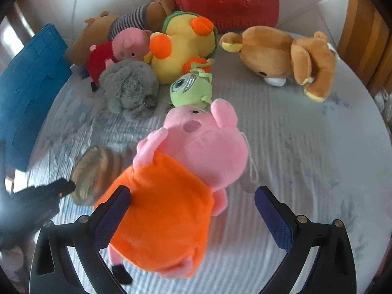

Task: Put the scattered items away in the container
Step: 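Grasp the tan tape roll with the left tool while the right tool grasps the pig plush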

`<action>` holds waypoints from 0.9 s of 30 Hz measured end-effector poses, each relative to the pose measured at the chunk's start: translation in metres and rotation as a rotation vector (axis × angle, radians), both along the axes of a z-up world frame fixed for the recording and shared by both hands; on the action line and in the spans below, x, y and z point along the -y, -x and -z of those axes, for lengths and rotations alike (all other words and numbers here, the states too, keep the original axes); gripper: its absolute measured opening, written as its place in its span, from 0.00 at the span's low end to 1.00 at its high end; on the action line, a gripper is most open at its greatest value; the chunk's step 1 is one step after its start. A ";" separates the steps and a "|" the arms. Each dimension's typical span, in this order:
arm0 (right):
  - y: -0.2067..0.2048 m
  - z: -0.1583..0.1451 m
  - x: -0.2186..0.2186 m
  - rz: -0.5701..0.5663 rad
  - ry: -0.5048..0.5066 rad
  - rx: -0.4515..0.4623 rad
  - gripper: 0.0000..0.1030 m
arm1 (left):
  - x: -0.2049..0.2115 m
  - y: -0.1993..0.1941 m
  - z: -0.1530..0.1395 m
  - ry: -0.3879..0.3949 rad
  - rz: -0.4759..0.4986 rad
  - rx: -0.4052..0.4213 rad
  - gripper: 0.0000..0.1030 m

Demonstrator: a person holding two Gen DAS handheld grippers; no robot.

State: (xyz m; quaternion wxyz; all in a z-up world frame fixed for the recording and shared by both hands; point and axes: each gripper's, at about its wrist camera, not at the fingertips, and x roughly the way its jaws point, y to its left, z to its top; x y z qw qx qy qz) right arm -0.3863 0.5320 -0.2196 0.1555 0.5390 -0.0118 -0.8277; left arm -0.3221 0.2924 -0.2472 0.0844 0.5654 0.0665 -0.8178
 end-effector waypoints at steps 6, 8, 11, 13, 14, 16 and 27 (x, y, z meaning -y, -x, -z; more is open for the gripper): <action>0.009 0.010 0.013 0.023 0.007 0.039 1.00 | 0.005 0.006 0.004 -0.043 0.032 -0.002 0.18; 0.011 0.011 0.016 0.028 -0.001 0.042 1.00 | 0.002 0.008 -0.003 -0.069 0.062 -0.014 0.22; 0.012 0.010 0.020 0.028 -0.018 0.037 1.00 | -0.009 0.010 -0.018 -0.095 0.136 -0.046 0.68; 0.012 0.009 0.020 0.027 -0.022 0.040 1.00 | -0.018 0.012 -0.026 -0.082 0.181 -0.074 0.87; 0.012 0.010 0.020 0.027 -0.022 0.044 1.00 | -0.022 0.015 -0.027 -0.069 0.199 -0.075 0.87; 0.012 0.010 0.019 0.037 -0.016 0.048 1.00 | -0.024 0.021 -0.024 -0.046 0.214 -0.059 0.87; 0.018 0.021 0.020 0.077 -0.020 0.069 1.00 | -0.023 0.050 0.033 0.028 0.235 0.093 0.86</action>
